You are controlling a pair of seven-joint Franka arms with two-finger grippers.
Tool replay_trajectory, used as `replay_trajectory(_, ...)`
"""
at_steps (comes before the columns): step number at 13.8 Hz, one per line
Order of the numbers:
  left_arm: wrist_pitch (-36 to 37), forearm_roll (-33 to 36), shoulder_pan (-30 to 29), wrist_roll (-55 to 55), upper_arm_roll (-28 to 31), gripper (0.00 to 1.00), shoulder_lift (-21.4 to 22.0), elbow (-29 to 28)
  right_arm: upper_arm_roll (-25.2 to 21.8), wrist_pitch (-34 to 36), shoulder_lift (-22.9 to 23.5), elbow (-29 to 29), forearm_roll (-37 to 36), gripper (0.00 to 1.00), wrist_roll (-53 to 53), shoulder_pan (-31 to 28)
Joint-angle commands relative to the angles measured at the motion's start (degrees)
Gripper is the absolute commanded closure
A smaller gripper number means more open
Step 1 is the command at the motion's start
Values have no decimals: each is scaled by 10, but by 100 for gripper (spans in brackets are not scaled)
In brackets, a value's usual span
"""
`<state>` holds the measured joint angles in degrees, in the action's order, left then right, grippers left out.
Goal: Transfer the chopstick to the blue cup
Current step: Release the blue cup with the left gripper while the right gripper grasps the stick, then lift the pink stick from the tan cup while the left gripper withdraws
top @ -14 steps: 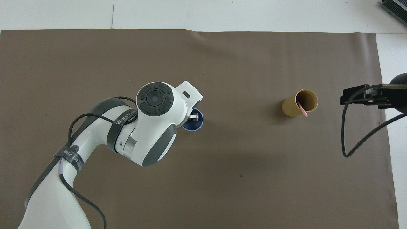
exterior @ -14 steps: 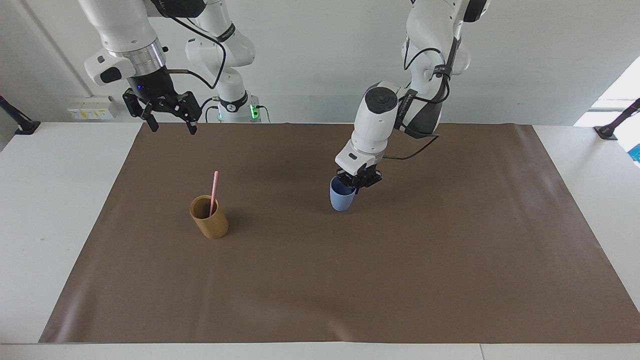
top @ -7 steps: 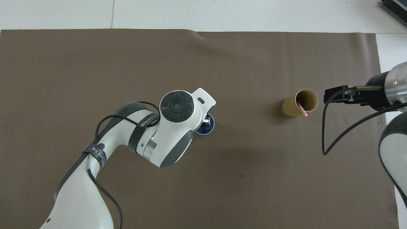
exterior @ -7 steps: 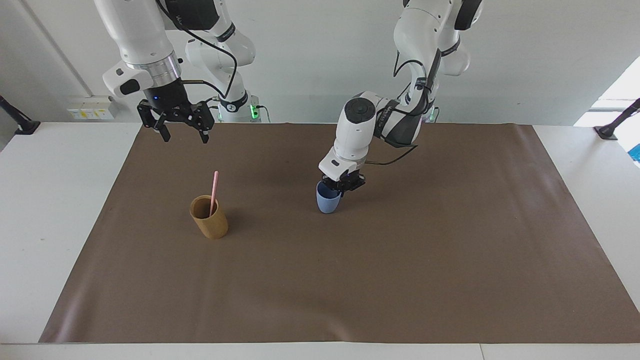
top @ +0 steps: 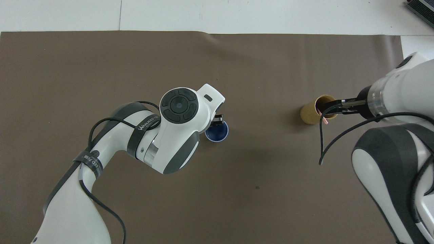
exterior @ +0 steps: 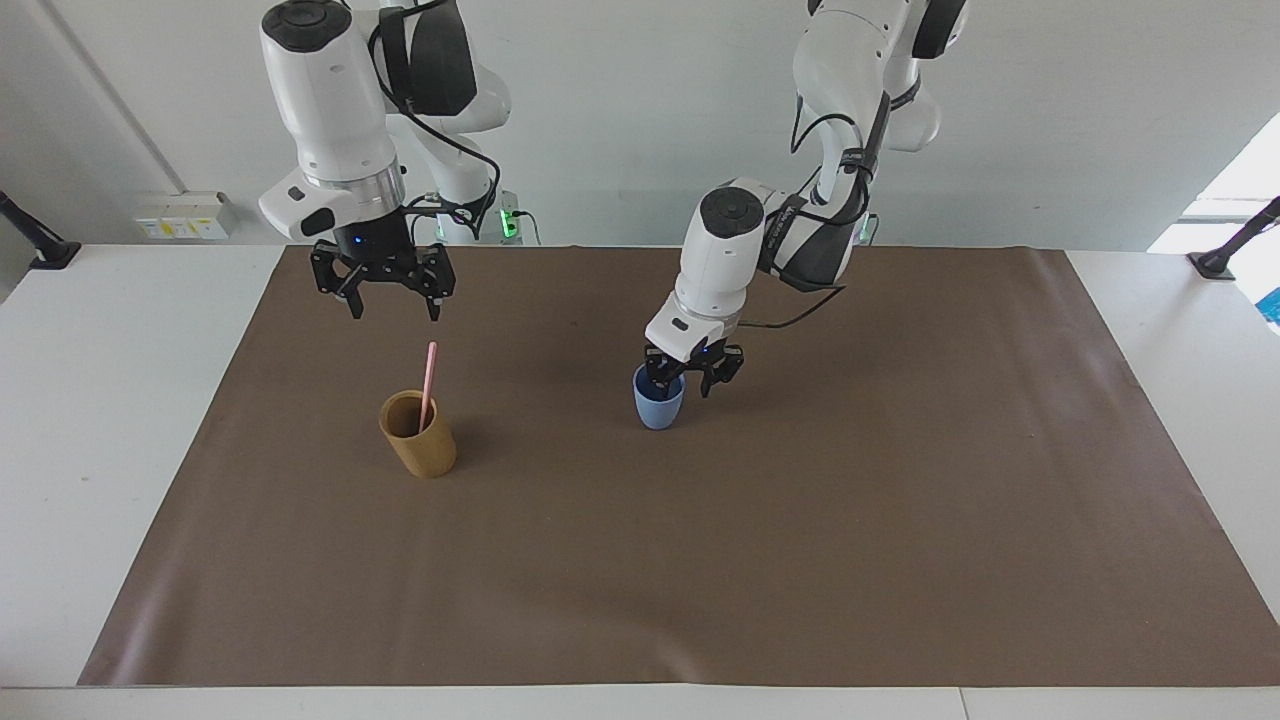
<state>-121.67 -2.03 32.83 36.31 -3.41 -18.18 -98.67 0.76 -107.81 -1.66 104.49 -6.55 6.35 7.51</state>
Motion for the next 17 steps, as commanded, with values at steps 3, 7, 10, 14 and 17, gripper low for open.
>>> replay_trajectory(3,91,4,-83,-56,-1,0,88,1,2,-64,-4,96,-54,0,-34,19)
replay_trajectory(7,203,4,-184,-184,-1,0,154,-11,2,-71,-5,121,-81,23,-77,32)
replay_trajectory(10,245,4,-253,-274,-1,0,172,-12,2,-81,-7,123,-92,76,-143,32)
replay_trajectory(14,278,4,-332,-377,1,0,194,-4,2,-108,-6,121,-91,100,-145,30)
replay_trajectory(17,339,8,-347,-406,2,0,205,53,1,-102,-11,111,-91,100,-153,25)
